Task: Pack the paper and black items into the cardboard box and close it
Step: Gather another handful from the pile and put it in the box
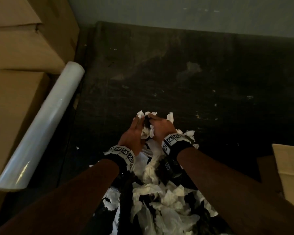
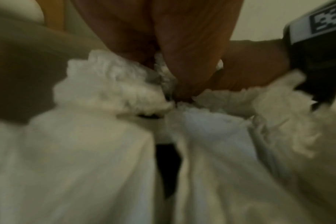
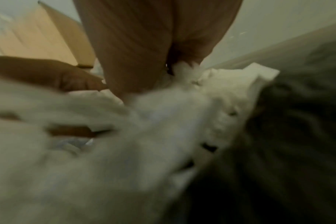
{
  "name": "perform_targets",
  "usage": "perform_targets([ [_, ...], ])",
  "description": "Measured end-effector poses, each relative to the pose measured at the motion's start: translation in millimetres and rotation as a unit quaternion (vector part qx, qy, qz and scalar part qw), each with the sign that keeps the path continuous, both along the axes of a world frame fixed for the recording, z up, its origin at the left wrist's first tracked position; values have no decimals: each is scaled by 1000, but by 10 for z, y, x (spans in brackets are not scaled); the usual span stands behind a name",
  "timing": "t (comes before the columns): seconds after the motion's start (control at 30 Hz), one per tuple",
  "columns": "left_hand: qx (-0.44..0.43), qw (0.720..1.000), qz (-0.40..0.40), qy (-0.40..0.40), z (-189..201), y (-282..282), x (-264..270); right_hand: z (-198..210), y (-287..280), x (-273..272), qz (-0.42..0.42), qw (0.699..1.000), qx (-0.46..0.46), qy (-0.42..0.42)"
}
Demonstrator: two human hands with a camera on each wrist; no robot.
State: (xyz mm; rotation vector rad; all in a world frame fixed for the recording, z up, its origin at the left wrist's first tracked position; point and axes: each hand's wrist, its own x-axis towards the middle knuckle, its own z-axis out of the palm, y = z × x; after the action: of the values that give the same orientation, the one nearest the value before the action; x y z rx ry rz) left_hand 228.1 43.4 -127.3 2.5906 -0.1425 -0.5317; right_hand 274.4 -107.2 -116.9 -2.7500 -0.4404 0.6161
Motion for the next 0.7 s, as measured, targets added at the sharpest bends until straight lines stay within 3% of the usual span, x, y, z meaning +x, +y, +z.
perform_targets([
  [0.2, -46, 997, -18, -56, 651, 62, -148, 461, -113, -264, -30, 995, 53, -82],
  [0.37, -89, 985, -66, -136, 1001, 153, -692, 998, -241, -948, -35, 983, 108, -148],
  [0.47, -83, 986, -91, -111, 947, 166, -1176, 1070, -292, -1508, -26, 987, 92, -129],
  [0.57, -81, 990, -108, -46, 777, 153, -1636, 868, -320, -1976, -23, 994, 73, -83],
  [0.7, 3, 990, -142, -7, 708, 161, -2058, 537, -442, -2335, -10, 999, 46, 15],
])
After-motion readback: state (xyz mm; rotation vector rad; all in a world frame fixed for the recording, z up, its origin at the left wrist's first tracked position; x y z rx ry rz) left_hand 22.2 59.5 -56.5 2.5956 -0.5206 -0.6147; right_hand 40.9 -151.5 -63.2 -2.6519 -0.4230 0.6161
